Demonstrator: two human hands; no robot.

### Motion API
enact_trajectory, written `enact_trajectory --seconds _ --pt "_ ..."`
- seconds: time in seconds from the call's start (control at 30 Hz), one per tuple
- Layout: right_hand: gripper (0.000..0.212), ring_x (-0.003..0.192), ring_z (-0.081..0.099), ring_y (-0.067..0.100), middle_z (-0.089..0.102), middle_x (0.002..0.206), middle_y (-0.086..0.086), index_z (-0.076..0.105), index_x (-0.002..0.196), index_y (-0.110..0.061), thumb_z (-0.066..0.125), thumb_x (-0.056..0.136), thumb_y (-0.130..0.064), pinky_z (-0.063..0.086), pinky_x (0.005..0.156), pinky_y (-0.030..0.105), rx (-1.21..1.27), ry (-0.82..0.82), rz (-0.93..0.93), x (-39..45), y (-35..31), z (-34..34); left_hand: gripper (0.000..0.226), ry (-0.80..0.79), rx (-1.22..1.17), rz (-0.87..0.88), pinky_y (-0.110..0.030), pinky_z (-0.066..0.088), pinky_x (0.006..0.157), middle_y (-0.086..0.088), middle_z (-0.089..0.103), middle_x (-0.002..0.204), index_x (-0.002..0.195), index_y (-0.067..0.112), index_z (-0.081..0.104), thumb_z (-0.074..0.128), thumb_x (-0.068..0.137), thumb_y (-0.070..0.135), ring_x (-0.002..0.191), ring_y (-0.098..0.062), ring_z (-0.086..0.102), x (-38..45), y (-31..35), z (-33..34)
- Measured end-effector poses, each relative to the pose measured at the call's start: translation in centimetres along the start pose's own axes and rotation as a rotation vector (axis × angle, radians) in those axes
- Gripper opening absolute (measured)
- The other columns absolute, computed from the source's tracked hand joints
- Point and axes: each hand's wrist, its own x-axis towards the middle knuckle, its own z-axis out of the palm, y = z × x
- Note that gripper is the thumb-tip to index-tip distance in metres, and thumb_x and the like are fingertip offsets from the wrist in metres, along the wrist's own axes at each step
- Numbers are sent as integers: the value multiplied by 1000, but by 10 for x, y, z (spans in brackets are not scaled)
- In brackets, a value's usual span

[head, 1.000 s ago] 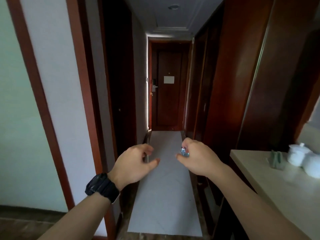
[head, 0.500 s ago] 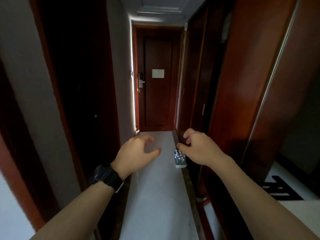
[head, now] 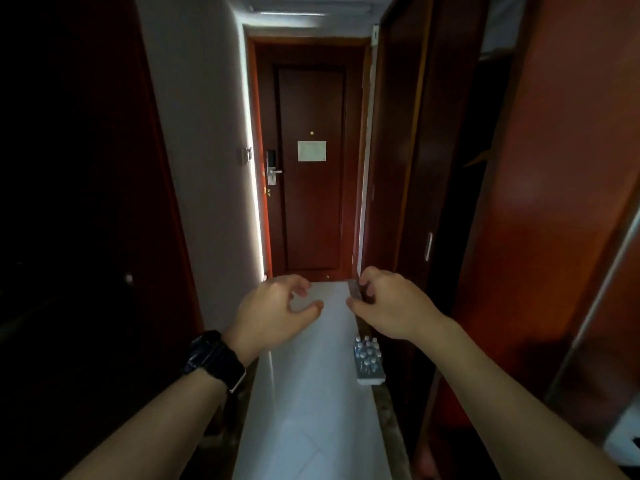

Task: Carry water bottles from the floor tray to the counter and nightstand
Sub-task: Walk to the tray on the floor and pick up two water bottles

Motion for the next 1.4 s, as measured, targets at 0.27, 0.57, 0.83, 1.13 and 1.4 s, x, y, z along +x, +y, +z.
enact_trajectory --seconds 0.27,0.57,0.83,1.13,1.4 --pt "46 100 62 19 65 115 2 58 118 -18 60 86 -51 50 80 32 10 -57 -24 187 56 37 40 -12 -32 -14 -24 51 84 11 70 106 116 22 67 71 83 43 97 -9 66 178 -70 47" --pt "48 97 62 17 66 114 1 57 117 -18 59 87 -55 40 72 26 -17 -54 57 405 129 113 42 -79 -53 72 -27 51 85 15 66 106 116 26 66 69 81 50 94 -5 60 399 -183 124" --pt "40 97 62 26 66 106 7 58 108 -12 62 89 -47 45 72 32 -10 -60 194 539 201 155 39 -220 -115 157 -30 52 84 10 68 107 117 23 67 70 84 44 95 -8 61 566 -224 205" --pt "35 93 63 25 67 102 7 60 105 -12 63 87 -41 47 73 33 108 -122 422 633 333 239 40 -440 -100 200 -29 51 84 7 70 111 117 22 66 69 85 46 97 -10 63 686 -264 360" --pt "24 82 64 19 64 88 -5 56 97 -23 50 90 -45 55 78 40 282 -108 753 692 480 356 42 -626 -122 103 -30 53 85 14 67 111 117 27 64 66 83 52 96 -6 61 778 -318 524"
